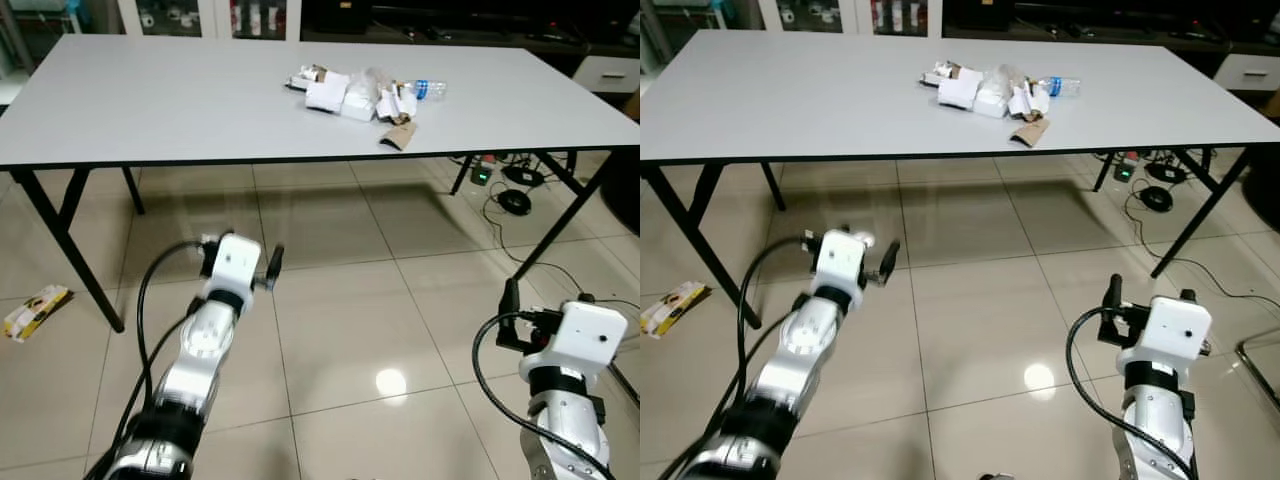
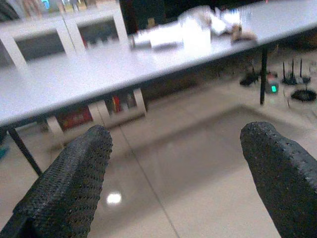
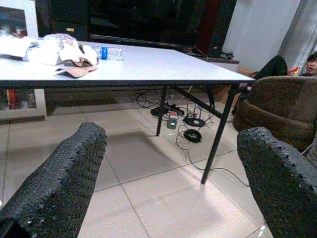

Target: Picking trash to rubbish bin

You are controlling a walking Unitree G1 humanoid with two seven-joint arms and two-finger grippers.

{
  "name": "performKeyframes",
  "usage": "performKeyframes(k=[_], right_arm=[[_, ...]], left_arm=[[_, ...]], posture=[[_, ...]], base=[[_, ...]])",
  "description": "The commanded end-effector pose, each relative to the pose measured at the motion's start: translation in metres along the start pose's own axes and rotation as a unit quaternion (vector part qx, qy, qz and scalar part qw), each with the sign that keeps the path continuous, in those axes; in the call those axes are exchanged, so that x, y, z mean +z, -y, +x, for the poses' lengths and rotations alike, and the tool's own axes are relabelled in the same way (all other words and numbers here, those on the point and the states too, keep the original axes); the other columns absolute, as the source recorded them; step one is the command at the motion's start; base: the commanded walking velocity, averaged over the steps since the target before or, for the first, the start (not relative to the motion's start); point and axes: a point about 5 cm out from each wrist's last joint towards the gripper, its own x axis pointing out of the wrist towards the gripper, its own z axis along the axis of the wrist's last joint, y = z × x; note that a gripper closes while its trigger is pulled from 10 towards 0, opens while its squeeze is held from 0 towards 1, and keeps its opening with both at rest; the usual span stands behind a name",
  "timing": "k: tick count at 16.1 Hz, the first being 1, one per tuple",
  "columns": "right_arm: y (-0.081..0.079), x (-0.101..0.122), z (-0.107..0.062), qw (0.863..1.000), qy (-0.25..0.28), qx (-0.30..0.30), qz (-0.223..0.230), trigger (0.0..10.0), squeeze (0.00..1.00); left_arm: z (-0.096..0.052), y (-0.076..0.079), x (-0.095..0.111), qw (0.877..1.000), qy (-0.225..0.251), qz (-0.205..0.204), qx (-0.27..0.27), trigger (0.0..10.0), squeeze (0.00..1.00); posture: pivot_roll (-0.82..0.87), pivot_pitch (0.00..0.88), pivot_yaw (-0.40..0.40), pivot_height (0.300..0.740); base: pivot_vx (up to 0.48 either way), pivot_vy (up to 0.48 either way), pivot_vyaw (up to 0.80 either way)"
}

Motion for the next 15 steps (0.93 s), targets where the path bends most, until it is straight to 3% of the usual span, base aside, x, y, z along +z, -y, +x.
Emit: performKeyframes(k=[1, 4, 7, 12, 15], right_arm=[[0.003, 0.001, 0.001, 1.0, -0.001, -0.006, 0.012, 10.0, 0.0], [0.004, 0.007, 0.007, 1.0, 0.007, -0.017, -0.018, 10.0, 0.0], [-0.003, 0.016, 0.009, 0.999, 0.028, 0.018, 0.014, 10.0, 0.0], [-0.008, 0.014, 0.005, 0.999, 0.026, 0.031, 0.008, 10.0, 0.0], [-0.006, 0.01, 0.004, 0.999, 0.012, 0.028, -0.02, 10.0, 0.0]], left_arm=[[0.006, 0.001, 0.008, 1.0, 0.019, 0.004, 0.002, 10.0, 0.0], [0.017, -0.002, 0.018, 0.999, 0.032, 0.012, 0.014, 10.0, 0.0], [0.019, 0.003, 0.016, 1.0, 0.02, -0.009, -0.017, 10.0, 0.0], [0.018, 0.012, 0.017, 0.998, 0.022, -0.037, -0.036, 10.0, 0.0], [0.019, 0.013, 0.018, 0.998, 0.022, -0.042, -0.044, 10.0, 0.0]], posture=[[0.18, 0.03, -0.05, 0.74], [0.18, 0.035, -0.053, 0.74], [0.17, 0.04, -0.053, 0.74], [0.16, 0.043, -0.054, 0.74], [0.16, 0.042, -0.055, 0.74]], base=[[0.0, 0.0, 0.0], [0.0, 0.0, 0.0], [0.0, 0.0, 0.0], [0.312, 0.0, 0.0], [0.341, 0.0, 0.0]])
